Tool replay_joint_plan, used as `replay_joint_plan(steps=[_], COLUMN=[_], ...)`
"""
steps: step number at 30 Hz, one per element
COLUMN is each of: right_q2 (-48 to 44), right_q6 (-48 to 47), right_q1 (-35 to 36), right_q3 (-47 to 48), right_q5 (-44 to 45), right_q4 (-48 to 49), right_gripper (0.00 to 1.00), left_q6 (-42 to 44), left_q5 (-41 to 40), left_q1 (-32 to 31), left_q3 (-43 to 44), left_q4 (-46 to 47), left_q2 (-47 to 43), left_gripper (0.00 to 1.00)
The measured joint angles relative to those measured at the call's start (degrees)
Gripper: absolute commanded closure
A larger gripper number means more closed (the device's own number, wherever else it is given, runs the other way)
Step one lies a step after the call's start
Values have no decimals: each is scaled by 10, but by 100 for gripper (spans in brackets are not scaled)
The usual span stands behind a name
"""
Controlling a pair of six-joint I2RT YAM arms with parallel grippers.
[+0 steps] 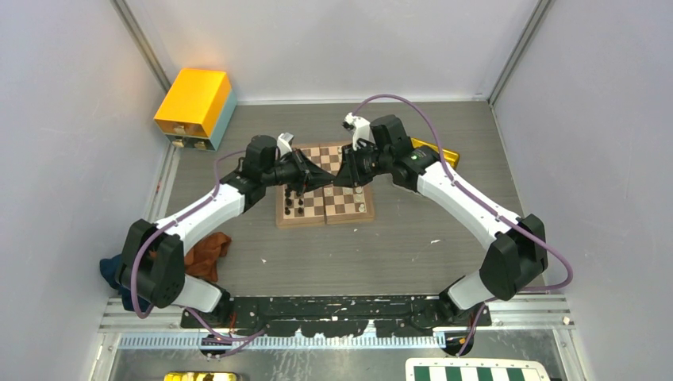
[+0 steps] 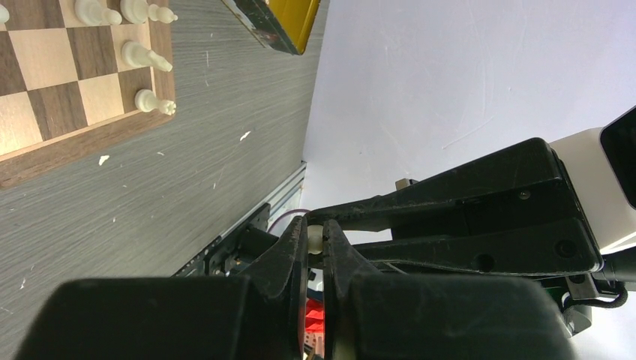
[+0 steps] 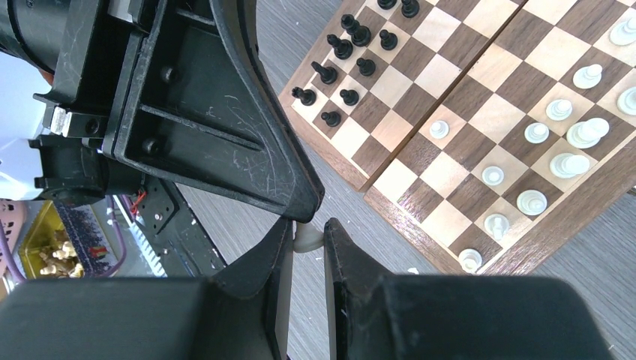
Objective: Set up the chess pieces on the board
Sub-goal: Place the chess piece on the chessboard.
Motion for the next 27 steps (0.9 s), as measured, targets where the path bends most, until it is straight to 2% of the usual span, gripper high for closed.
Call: replay_joint_plan(steps=[3, 13, 17, 20, 27], right_q2=[0, 3, 5, 5, 5], right_q6=[0, 0, 0, 0, 2], right_q1=[0, 0, 0, 0, 0], right_q3=[0, 0, 0, 0, 0], right_q5=[0, 0, 0, 2, 6], right_q4=[1, 2, 2, 2, 4], right_gripper=[99, 97, 86, 70, 59], left_q6=[0, 4, 14, 24, 47], left_q5=[0, -1, -5, -6, -10], left_q1=[0, 1, 1, 0, 0], left_q3=[0, -2, -2, 0, 5], left_q4=[2, 2, -2, -4, -14], left_q2=[0, 0, 0, 0, -4], left_gripper=[100, 100, 100, 100, 100])
